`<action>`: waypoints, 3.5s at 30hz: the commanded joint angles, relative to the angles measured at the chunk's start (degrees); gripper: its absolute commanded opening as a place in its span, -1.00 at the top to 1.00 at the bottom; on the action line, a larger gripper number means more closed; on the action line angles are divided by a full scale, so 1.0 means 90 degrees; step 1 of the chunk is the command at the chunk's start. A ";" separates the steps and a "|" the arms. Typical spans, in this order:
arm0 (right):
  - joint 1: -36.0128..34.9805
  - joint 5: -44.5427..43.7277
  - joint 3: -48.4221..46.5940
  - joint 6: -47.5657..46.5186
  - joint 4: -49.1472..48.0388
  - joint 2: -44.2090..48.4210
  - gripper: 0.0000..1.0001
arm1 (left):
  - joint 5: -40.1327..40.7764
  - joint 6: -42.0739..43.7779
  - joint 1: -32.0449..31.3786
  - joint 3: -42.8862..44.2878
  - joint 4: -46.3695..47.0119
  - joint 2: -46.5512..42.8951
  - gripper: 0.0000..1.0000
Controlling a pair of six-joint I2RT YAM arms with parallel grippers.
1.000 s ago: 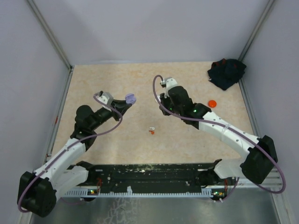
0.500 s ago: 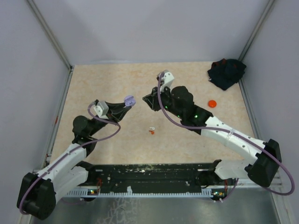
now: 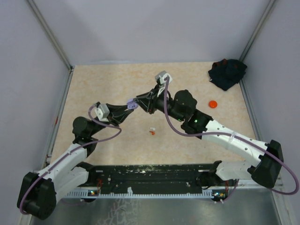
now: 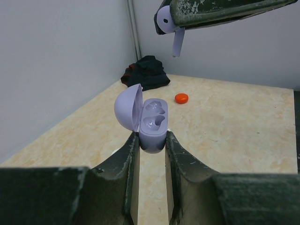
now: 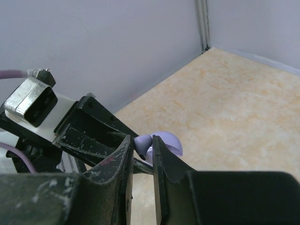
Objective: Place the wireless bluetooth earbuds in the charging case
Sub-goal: Place the earbud in the charging case, then move the earbud to the center of the board.
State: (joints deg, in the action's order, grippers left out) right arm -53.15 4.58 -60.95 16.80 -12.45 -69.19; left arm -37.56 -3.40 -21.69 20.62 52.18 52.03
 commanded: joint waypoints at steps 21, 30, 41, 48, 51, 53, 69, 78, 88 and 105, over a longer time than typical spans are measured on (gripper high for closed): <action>-0.0219 -0.0126 0.0202 0.0155 -0.0624 -0.0402 0.67 | -0.0283 -0.0062 0.0033 -0.0071 0.0585 -0.0105 0.99; -0.0226 -0.0153 0.0225 0.0151 -0.0560 -0.0455 0.67 | -0.0260 -0.0091 0.0030 -0.0084 0.0655 -0.0104 0.99; -0.0252 -0.0170 0.0210 0.0056 -0.0460 -0.0435 0.50 | -0.0198 -0.0101 0.0033 -0.0089 0.0644 -0.0110 0.99; -0.0253 -0.0302 0.0172 -0.0066 -0.0364 -0.0287 0.35 | -0.0175 -0.0081 0.0033 -0.0079 0.0582 -0.0102 0.99; -0.0255 -0.0388 0.0137 -0.0120 -0.0291 -0.0238 0.33 | -0.0167 -0.0081 0.0030 -0.0065 0.0547 -0.0097 0.99; -0.0253 -0.0454 0.0099 -0.0168 -0.0211 -0.0232 0.34 | -0.0156 -0.0082 0.0028 -0.0056 0.0526 -0.0090 0.99; -0.0301 -0.0969 -0.0561 -0.0165 0.0947 -0.0579 0.34 | 0.0112 0.0469 0.0035 0.0235 -0.0443 -0.0125 1.00; -0.0318 -0.1151 -0.0742 -0.0152 0.1271 -0.0420 0.30 | 0.0463 0.0662 0.0028 0.0250 -0.0649 -0.0249 1.00; 0.0835 -0.1226 -0.0799 -0.0495 0.2830 -0.0685 0.24 | 0.1428 0.0726 0.0034 0.0447 -0.1418 -0.0224 1.00; 0.2660 -0.0912 -0.0315 -0.1045 0.2311 -0.2488 0.30 | 0.1449 0.0762 0.0042 0.0535 -0.1646 -0.0119 1.00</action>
State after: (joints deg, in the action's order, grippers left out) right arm -30.63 -4.43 -62.30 8.95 11.60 -87.46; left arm -24.84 2.81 -21.69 23.57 37.15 50.89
